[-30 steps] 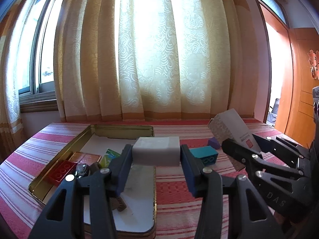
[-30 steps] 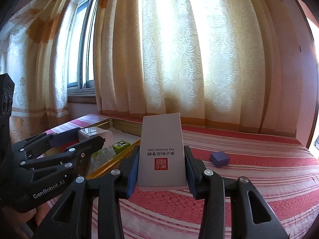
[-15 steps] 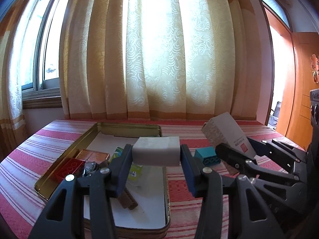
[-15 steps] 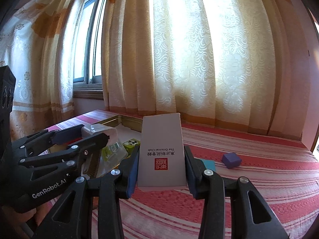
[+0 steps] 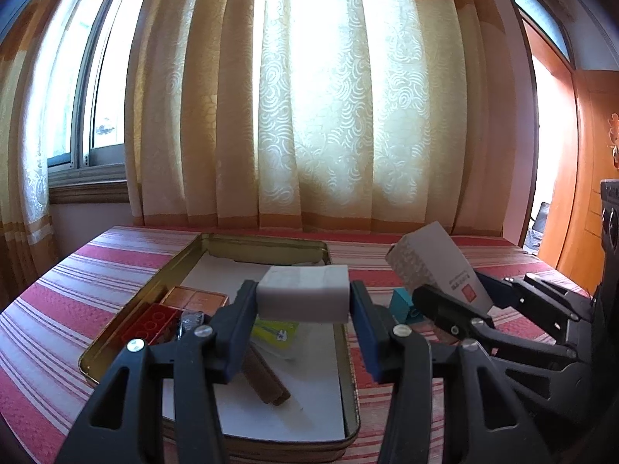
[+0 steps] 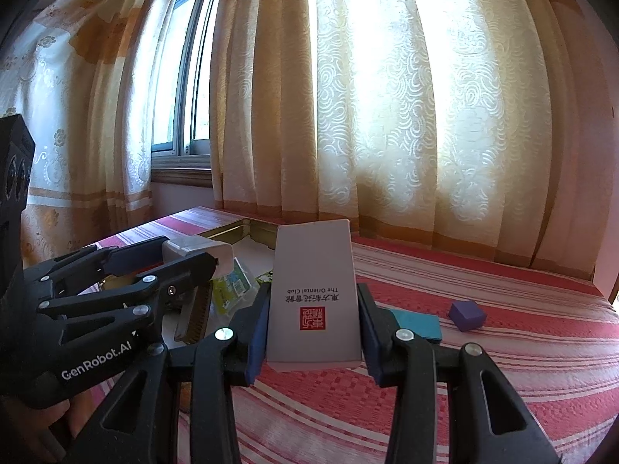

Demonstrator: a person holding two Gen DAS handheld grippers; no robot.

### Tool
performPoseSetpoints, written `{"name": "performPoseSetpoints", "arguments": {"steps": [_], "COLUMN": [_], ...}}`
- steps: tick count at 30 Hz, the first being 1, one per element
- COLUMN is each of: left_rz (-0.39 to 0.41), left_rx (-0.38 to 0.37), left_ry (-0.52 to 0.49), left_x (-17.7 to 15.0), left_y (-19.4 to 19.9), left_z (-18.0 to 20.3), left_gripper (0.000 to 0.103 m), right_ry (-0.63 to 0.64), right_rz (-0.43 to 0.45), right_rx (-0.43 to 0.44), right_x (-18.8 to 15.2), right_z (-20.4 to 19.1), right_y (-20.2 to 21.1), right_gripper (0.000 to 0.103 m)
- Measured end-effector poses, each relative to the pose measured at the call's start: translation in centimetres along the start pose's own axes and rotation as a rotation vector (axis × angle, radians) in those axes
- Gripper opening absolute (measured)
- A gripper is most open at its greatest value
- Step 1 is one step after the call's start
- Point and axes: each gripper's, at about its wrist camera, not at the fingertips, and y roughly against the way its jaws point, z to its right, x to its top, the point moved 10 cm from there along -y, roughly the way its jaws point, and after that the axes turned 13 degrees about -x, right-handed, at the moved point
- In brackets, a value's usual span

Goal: Organize rigid objects
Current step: 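Lower the white box and white block over the gold tray with both grippers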

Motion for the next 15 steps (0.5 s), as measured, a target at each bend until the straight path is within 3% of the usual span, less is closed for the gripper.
{"name": "performPoseSetpoints", "arguments": {"steps": [15], "left_rz": [-0.01], "left_rx": [0.0], "left_ry": [0.023], "left_x": [0.0], "left_y": [0.1], "left_z": [-1.3], "left_gripper": [0.048], "right_ry": [0.03], "right_rz": [-0.006], "right_rx": [0.021], "right_x": [0.1], "right_z": [-1.6], "right_y": [-0.5], "right_gripper": [0.044]}}
